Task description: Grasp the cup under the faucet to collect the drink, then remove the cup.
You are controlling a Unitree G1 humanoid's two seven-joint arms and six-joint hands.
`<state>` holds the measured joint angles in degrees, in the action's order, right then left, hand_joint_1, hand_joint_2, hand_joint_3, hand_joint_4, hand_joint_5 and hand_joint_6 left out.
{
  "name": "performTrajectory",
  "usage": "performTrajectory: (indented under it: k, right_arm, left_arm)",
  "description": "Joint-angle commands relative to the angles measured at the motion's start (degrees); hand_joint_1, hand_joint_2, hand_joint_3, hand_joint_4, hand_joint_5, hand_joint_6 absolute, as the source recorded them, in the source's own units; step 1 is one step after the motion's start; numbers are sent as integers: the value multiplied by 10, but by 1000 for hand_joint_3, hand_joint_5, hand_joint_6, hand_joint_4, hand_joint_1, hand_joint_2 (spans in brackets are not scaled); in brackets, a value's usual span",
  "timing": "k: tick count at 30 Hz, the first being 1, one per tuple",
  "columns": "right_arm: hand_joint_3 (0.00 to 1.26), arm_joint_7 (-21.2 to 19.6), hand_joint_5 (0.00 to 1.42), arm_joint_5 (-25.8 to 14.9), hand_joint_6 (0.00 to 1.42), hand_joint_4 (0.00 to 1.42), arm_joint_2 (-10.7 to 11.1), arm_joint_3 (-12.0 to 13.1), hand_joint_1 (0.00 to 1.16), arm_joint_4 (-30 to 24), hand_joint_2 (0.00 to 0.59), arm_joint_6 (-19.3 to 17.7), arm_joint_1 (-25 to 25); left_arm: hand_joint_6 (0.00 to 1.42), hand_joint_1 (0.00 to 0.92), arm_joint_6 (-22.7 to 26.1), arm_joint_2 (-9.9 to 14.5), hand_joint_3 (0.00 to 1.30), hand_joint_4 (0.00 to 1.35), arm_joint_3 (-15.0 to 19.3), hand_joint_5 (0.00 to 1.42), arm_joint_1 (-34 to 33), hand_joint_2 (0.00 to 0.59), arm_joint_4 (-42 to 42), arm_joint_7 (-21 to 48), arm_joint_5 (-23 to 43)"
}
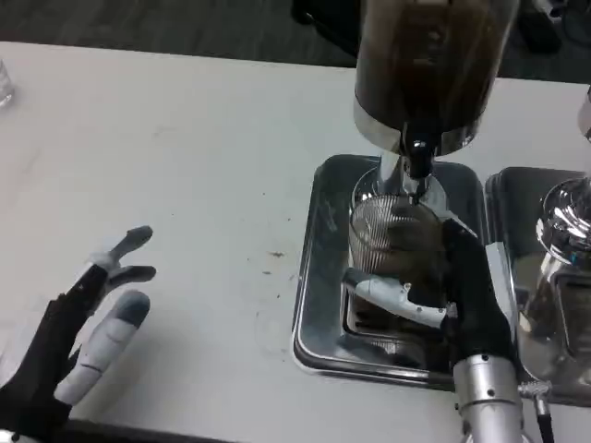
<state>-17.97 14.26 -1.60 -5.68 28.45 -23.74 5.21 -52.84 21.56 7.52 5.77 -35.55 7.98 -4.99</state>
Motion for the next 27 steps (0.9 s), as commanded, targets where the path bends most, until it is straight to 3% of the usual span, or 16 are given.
performTrajectory:
  k: [1,27]
  right_arm:
    - [703,-18,880,6,1232,746,-4,4,1103,-20,93,-7,-20]
    - [767,-45,967,22,1307,816,-9,11,1095,-79,66,-16,-51]
  left_arm:
    - [90,0,4,3,187,124,-8,291,-9,146,-6,8,4]
    - [90,0,-1,1,196,124,-21,295,-26,147,-24,14,4]
